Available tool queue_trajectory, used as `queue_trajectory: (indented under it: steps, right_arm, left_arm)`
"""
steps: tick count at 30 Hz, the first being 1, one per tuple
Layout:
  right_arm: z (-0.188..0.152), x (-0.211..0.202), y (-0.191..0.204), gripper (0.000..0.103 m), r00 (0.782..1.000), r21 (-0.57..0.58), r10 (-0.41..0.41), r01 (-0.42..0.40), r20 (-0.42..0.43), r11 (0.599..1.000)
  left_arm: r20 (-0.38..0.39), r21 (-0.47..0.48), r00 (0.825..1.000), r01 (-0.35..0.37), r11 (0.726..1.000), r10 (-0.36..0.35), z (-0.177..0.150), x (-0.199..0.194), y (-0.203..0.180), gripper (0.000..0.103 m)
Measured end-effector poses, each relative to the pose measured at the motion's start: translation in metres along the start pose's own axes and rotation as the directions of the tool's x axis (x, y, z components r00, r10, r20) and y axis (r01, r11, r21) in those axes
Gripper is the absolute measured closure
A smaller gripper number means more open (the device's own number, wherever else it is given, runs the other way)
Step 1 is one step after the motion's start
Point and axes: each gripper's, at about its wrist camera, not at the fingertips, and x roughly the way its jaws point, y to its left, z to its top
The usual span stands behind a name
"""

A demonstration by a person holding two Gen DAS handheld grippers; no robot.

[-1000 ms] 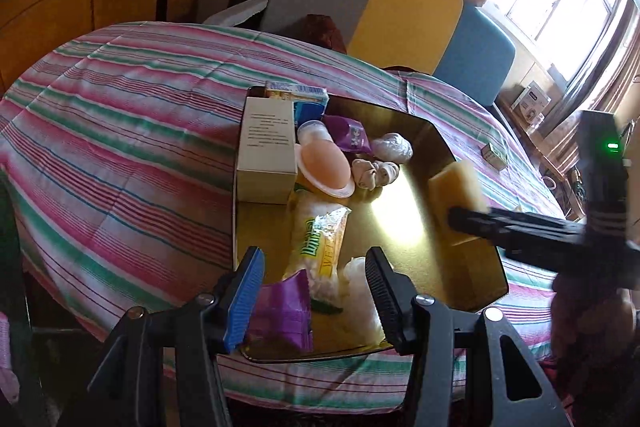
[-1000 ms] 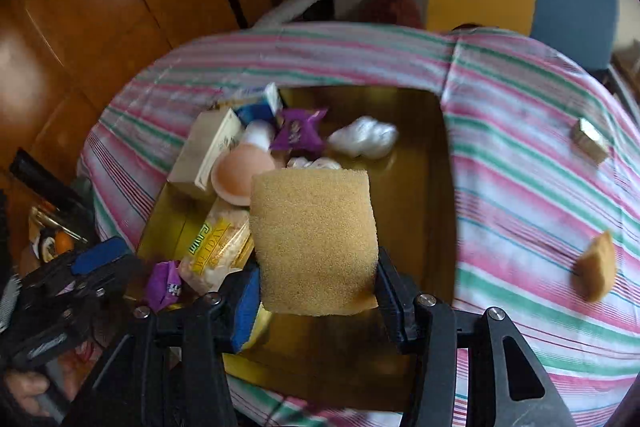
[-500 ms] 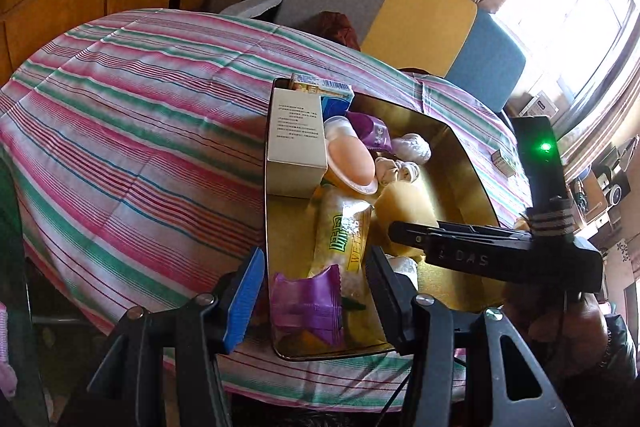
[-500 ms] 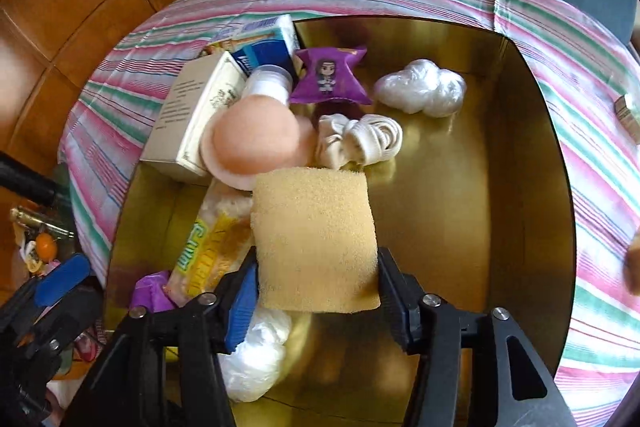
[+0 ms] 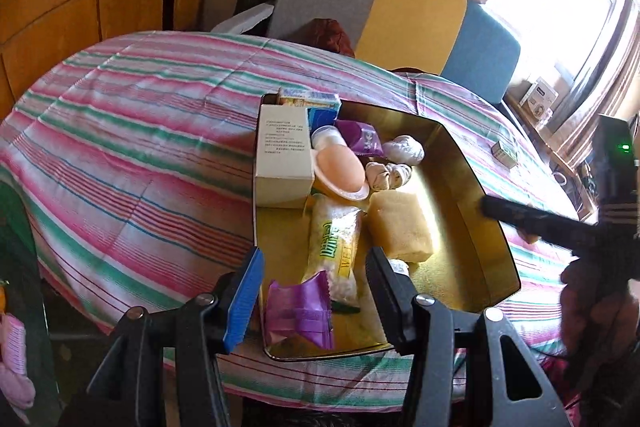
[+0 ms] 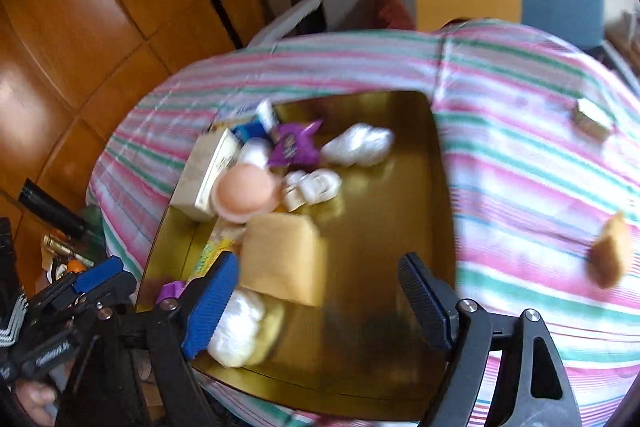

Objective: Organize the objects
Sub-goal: 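Lower the yellow sponge into the gold tray and open the right tool, then move right tool to the second yellow sponge and grasp it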

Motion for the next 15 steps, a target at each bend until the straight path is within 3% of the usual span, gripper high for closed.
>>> queue_trajectory:
  steps: [8,15]
  right_arm:
    - [-0.007,-0.052,-0.083,0.017,0.987,0.113,-0.143,0.135,0.07,0.984]
    - [-0.017,-0.084,-0.175,0.017,0.952,0.238,-0.298,0.272,0.077,0.932]
  left_arm:
    - [-0.01,0.084,1.0,0.007,0.996,-0.006,0.002,0.0,-0.032,0.05]
    - [-0.021,0.176,1.0,0.016,0.984,-0.013,0.002,0.002,-0.07,0.05]
